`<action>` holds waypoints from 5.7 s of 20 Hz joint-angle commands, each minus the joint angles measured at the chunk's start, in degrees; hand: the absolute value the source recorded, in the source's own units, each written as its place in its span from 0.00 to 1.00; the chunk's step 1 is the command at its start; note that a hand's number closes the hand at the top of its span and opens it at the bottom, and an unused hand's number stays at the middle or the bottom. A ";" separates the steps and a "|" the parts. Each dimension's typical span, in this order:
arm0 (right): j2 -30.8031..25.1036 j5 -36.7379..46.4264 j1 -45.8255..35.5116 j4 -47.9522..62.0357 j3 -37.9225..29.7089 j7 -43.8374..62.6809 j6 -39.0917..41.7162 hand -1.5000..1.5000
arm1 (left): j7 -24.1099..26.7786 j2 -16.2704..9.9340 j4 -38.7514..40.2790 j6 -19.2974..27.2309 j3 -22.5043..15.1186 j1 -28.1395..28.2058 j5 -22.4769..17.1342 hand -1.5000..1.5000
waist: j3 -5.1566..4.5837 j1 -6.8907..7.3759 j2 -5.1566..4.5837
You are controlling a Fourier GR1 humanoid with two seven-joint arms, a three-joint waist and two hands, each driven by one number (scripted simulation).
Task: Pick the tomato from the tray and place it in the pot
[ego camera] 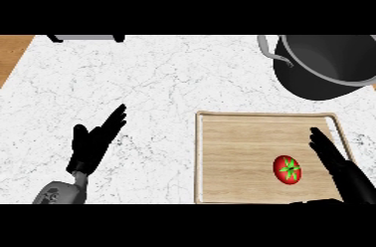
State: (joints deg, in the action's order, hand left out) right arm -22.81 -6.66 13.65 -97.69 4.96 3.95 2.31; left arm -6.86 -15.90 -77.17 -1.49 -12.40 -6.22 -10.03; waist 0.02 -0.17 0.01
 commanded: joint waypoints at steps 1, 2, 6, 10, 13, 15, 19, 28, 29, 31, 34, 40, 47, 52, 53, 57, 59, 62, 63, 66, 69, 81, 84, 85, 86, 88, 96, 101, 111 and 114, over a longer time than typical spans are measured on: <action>5.33 0.44 -2.23 3.39 1.07 -0.15 -0.73 0.00 | -2.54 1.18 -4.48 0.08 -0.20 1.40 1.12 0.50 | -0.01 0.26 0.03; 5.07 -1.03 -0.02 3.17 0.78 -1.83 1.26 0.00 | 4.98 2.37 3.83 -1.10 0.38 1.27 2.33 0.50 | -0.03 -0.02 -0.03; 6.84 -1.86 -3.07 13.79 -2.12 -7.25 4.12 0.00 | 0.64 1.97 2.00 -2.15 2.58 -1.29 2.38 0.50 | -0.01 0.06 -0.04; 8.32 0.70 -6.36 19.72 -1.85 -10.92 5.09 0.00 | -1.08 2.39 0.14 -2.62 2.92 -0.89 3.05 0.50 | 0.00 0.22 -0.05; 7.78 12.79 -4.50 16.77 4.03 -14.63 -0.74 1.00 | -0.25 5.42 -0.49 0.57 0.66 0.36 4.72 0.50 | 0.00 0.39 -0.05; 8.41 7.45 -5.41 24.06 0.68 -19.90 3.57 1.00 | 0.65 2.28 -2.13 -2.61 2.75 3.02 2.91 0.50 | 0.04 0.66 -0.06; 10.90 5.10 -4.24 19.05 1.75 -16.85 3.73 1.00 | 0.41 2.38 0.19 -3.09 3.09 0.53 3.32 0.50 | -0.02 0.21 -0.06; -10.45 -3.00 -14.54 30.16 -10.15 -27.91 25.57 1.00 | -0.15 3.31 -0.96 -3.84 1.46 -0.43 3.62 0.50 | 0.66 4.38 -1.70; -11.93 -2.82 -14.90 30.86 -10.39 -28.41 26.82 1.00 | -0.28 3.66 -1.30 -3.74 1.47 -0.84 3.38 0.50 | 0.84 4.91 -2.00; -15.36 -5.69 -17.62 33.67 -13.12 -30.09 31.39 1.00 | -0.71 3.41 -1.14 -4.25 1.40 -1.52 3.31 0.50 | 0.93 5.02 -2.17; -20.10 -6.59 -21.08 38.17 -16.15 -34.32 35.57 1.00 | -0.20 3.67 -0.94 -4.04 0.53 -1.00 4.24 0.50 | 1.07 5.85 -2.29; -27.31 -5.65 -25.06 45.01 -18.21 -39.95 40.02 1.00 | 0.34 4.39 -0.65 -4.64 0.86 -1.86 3.26 0.50 | 1.11 5.97 -2.57; -32.94 -3.06 -29.90 48.62 -18.55 -46.29 38.59 1.00 | -0.50 4.88 0.49 -4.15 0.38 -2.80 4.09 0.50 | 0.97 5.35 -2.25; -35.30 0.21 -32.11 50.27 -17.63 -51.21 33.86 1.00 | -0.70 4.60 -0.39 -4.42 0.29 -2.46 4.05 0.50 | 1.02 6.39 -2.12; -36.50 1.14 -33.02 50.77 -17.02 -51.81 33.79 1.00 | -0.70 4.70 0.45 -4.51 0.02 -3.15 4.45 0.50 | 0.88 6.05 -2.27; -37.81 3.29 -35.25 53.61 -15.22 -54.97 32.08 1.00 | 0.07 4.45 1.21 -5.32 1.06 -2.89 3.34 0.50 | 0.71 6.40 -2.31; -38.90 4.89 -38.37 54.26 -13.68 -54.36 30.76 1.00 | -0.45 4.73 0.34 -5.33 0.30 -3.96 3.91 0.50 | 0.63 7.36 -2.28; -39.15 7.02 -42.12 55.85 -11.21 -55.16 29.93 1.00 | -1.73 5.57 0.68 -4.04 0.00 -4.97 4.72 0.50 | 0.51 7.17 -2.12; -39.60 7.47 -42.60 56.30 -10.69 -55.70 29.97 1.00 | 0.30 3.59 0.65 -6.01 0.82 -3.41 4.05 0.50 | 0.47 7.65 -2.11; -39.13 11.35 -45.98 57.02 -6.79 -56.11 27.81 1.00 | -0.25 5.68 1.06 -4.15 -0.25 -4.34 5.25 0.50 | 0.41 7.68 -2.16; -36.85 15.23 -50.82 58.13 -2.75 -54.59 25.11 1.00 | -0.87 5.10 0.98 -4.90 0.34 -4.44 4.61 0.50 | 0.29 7.81 -2.00; -28.89 36.80 -63.06 65.33 11.02 -53.73 2.69 1.00 | -0.63 5.90 2.18 -4.36 1.12 -4.45 4.83 0.50 | 0.10 5.47 -1.55; -23.45 42.99 -64.23 68.08 15.04 -50.79 -4.42 1.00 | -0.96 5.43 2.36 -4.42 1.80 -5.69 4.92 0.50 | 0.10 5.26 -1.58; -22.02 44.20 -65.75 71.05 15.86 -49.08 -2.98 1.00 | -1.75 6.21 2.34 -3.17 1.73 -5.71 5.33 0.50 | 0.10 5.26 -1.57; -23.18 45.06 -68.70 73.54 16.63 -48.45 1.81 1.00 | -0.30 6.46 2.48 -3.52 0.57 -4.23 6.10 0.50 | 0.06 5.83 -1.69; -21.61 49.18 -66.72 74.91 20.90 -44.96 3.68 1.00 | 0.04 5.66 1.23 -3.59 0.89 -2.66 6.00 0.50 | 0.01 5.56 -1.39; -12.90 49.76 -72.00 86.05 19.15 -45.36 5.93 0.00 | -2.16 6.37 -0.09 -3.91 1.57 -2.67 4.87 0.50 | 0.16 4.11 -1.32; -11.58 35.66 -74.61 86.67 6.19 -51.41 13.72 0.00 | -1.63 5.81 0.24 -2.95 2.12 -2.38 5.67 0.50 | 0.28 3.83 -1.27; -17.00 17.35 -80.60 94.97 -12.75 -42.25 21.49 0.00 | -2.45 5.24 -0.11 -3.61 3.09 -3.69 5.20 0.50 | 0.20 3.26 -1.47; -20.77 14.63 -80.14 95.64 -15.50 -42.75 25.15 0.00 | -1.09 3.58 -0.69 -5.49 3.49 -2.17 4.77 0.50 | 0.25 3.90 -1.70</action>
State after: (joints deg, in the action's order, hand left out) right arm -40.56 12.43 -66.07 -3.77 -5.94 -39.16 23.78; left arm -7.59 -11.52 -77.35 -6.35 -9.36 -8.16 -5.11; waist 0.22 3.57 -1.53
